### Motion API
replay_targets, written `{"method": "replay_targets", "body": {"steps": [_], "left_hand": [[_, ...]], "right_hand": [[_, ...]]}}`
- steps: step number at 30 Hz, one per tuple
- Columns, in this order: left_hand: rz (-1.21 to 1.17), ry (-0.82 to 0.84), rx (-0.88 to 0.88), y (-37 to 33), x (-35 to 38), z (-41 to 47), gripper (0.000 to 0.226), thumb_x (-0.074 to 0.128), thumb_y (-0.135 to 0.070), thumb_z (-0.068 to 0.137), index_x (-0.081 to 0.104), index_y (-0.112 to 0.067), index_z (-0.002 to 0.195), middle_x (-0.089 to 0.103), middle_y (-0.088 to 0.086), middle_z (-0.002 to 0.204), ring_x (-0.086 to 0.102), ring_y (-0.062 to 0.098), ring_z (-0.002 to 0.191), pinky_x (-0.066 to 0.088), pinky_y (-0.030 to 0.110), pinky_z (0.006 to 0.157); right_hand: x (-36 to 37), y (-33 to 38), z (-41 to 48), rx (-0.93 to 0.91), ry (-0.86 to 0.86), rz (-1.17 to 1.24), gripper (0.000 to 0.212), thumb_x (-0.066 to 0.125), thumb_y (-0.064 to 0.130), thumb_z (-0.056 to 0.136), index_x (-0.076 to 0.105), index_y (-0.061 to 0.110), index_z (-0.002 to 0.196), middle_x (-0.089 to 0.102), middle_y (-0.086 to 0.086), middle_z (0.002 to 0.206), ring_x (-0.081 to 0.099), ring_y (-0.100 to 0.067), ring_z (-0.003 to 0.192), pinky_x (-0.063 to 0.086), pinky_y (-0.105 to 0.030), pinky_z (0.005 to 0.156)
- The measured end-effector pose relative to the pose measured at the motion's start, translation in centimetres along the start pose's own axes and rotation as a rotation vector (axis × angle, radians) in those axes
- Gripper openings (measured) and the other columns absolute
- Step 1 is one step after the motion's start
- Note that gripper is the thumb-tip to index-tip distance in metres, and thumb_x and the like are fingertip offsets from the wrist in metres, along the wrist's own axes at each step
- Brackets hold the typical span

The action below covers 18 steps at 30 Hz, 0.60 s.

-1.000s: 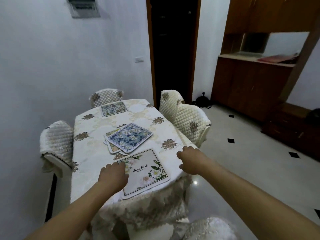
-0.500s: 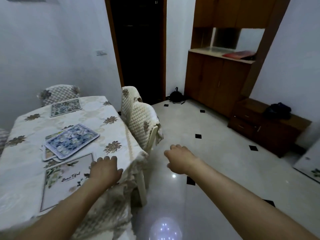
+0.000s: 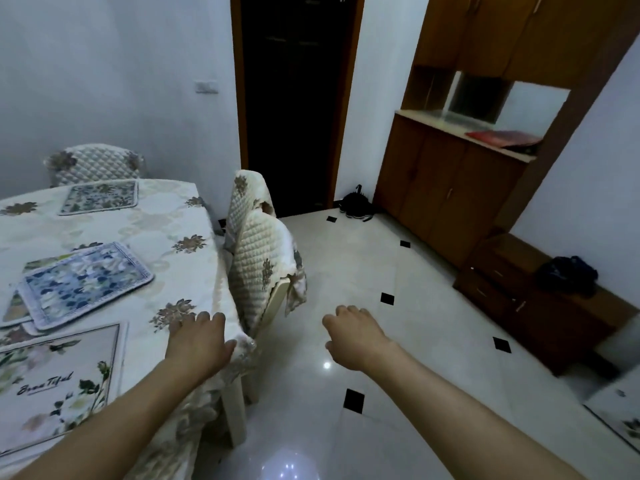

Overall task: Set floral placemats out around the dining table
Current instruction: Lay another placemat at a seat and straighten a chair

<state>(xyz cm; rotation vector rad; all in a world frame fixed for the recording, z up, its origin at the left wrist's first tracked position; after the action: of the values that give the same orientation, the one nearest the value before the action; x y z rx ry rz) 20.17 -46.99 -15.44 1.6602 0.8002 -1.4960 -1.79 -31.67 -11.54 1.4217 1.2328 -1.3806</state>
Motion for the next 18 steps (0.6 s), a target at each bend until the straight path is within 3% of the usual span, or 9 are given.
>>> {"method": "replay_targets", "body": {"steps": [6, 11, 18], "left_hand": [[-0.047, 0.026, 0.014, -5.0, -0.5, 9.5, 0.042, 0.049, -0.054, 0.082, 0.053, -0.023, 0.110, 0.062, 0.005, 0.117, 0.053, 0.030, 0.112, 0.039, 0.046, 0.094], [-0.005, 0.058, -0.011, -7.0, -1.4, 15.4, 0.046, 0.047, -0.057, 0.083, 0.052, -0.024, 0.115, 0.061, 0.005, 0.120, 0.052, 0.029, 0.114, 0.039, 0.045, 0.094], [0.069, 0.118, -0.249, -4.7, -1.4, 22.3, 0.049, 0.046, -0.057, 0.086, 0.050, -0.023, 0.120, 0.059, 0.004, 0.121, 0.052, 0.030, 0.114, 0.038, 0.045, 0.093]], "right_hand": [[-0.5, -7.0, 7.8, 0.014, 0.057, -0.046, 0.032, 0.057, 0.033, 0.090, 0.055, 0.010, 0.113, 0.056, -0.018, 0.116, 0.049, -0.038, 0.111, 0.039, -0.047, 0.093], [-0.5, -11.2, 14.6, -0.024, 0.088, -0.017, 0.040, 0.058, 0.038, 0.087, 0.054, 0.012, 0.117, 0.054, -0.018, 0.119, 0.049, -0.037, 0.113, 0.038, -0.047, 0.096], [-1.6, -14.0, 28.2, -0.260, 0.039, 0.002, 0.041, 0.058, 0.039, 0.085, 0.054, 0.017, 0.119, 0.054, -0.016, 0.121, 0.049, -0.036, 0.113, 0.040, -0.046, 0.096]]}}
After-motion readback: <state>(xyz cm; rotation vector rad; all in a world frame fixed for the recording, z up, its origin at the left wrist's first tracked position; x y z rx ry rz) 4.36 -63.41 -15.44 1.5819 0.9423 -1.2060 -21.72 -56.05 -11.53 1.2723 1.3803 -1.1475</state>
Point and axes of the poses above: each hand's wrist, its own z-axis towards the middle knuckle, its own x-axis out of the palm, y = z × x, the point moved 3 cm from there along z, towards the middle knuckle
